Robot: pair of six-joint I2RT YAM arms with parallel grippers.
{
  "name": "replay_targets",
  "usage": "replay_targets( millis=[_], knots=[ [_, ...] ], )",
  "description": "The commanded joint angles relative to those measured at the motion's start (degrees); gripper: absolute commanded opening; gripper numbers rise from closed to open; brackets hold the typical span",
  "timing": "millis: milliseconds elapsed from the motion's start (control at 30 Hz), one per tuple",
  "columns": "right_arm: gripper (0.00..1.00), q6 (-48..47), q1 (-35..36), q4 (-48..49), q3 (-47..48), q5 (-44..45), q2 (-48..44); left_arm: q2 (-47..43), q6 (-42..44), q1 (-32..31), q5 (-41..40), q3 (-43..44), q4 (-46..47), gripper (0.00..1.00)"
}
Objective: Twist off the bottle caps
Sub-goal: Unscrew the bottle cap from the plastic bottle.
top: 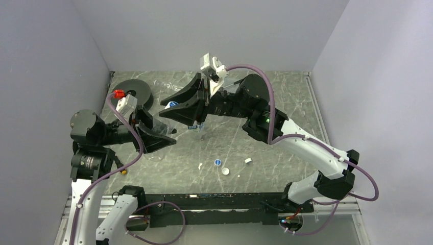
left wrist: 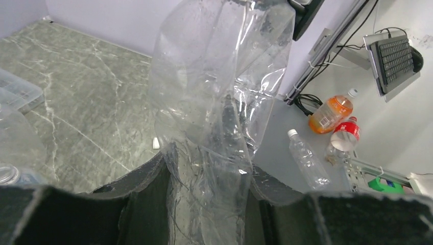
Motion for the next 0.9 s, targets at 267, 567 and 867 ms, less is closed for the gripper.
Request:
replay_targets(
  millis=[267, 567, 867],
  knots=[
    [0.98, 4.76, -0.04, -9.17, 6.03, 29.11, -1.23, -0.63, 19.14, 0.64, -17.70, 4.76, -12.38, 0.00],
    [0.99, 5.15, 7.50, -21.99, 21.31, 46.07, 8.61, -2.37, 29.75, 0.64, -33.00, 1.13, -12.92, 0.00],
    [0.81, 6.95, 8.17, -20.73, 23.58, 45.35, 12.41, -3.32, 31.32, 0.64, -33.01, 0.01, -13.29, 0.00]
  ],
)
